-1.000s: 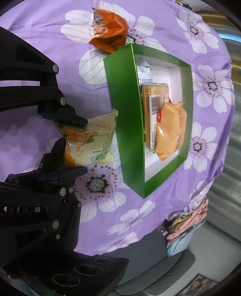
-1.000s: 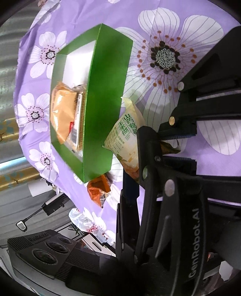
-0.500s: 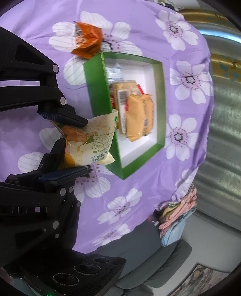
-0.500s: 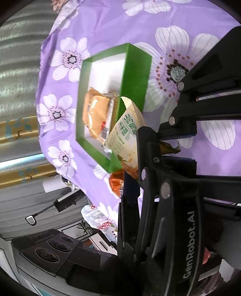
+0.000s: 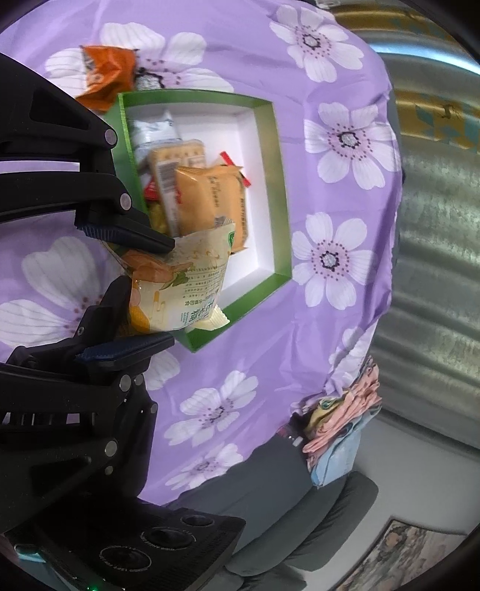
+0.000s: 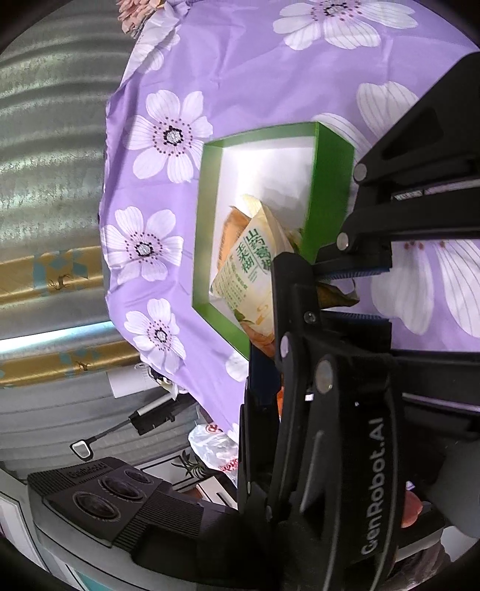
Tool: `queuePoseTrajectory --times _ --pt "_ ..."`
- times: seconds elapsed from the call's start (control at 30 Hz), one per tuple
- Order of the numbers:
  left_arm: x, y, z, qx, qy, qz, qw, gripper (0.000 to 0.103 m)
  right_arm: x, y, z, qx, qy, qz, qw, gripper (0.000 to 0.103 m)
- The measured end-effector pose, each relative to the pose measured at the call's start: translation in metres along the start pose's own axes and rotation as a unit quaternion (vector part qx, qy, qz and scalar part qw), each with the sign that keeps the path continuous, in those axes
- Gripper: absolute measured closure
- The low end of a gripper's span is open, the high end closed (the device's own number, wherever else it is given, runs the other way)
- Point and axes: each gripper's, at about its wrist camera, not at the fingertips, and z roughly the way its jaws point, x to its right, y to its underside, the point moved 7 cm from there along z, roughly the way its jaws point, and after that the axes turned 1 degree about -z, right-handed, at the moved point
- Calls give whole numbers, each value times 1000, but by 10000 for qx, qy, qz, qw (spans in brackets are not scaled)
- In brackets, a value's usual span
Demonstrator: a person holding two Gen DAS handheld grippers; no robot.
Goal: Organize snacks
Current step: 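Lift the green-and-yellow bag over the green box and lower it in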
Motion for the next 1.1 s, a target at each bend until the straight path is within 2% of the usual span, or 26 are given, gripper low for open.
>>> queuePoseTrajectory --times 0.47,1.1 --pt "-17 -20 39 -180 -53 -98 9998 58 25 -10 32 -122 39 80 9999 87" --pt "-36 -24 61 -347 -136 -282 9989 58 33 -10 59 -334 -3 143 9993 87"
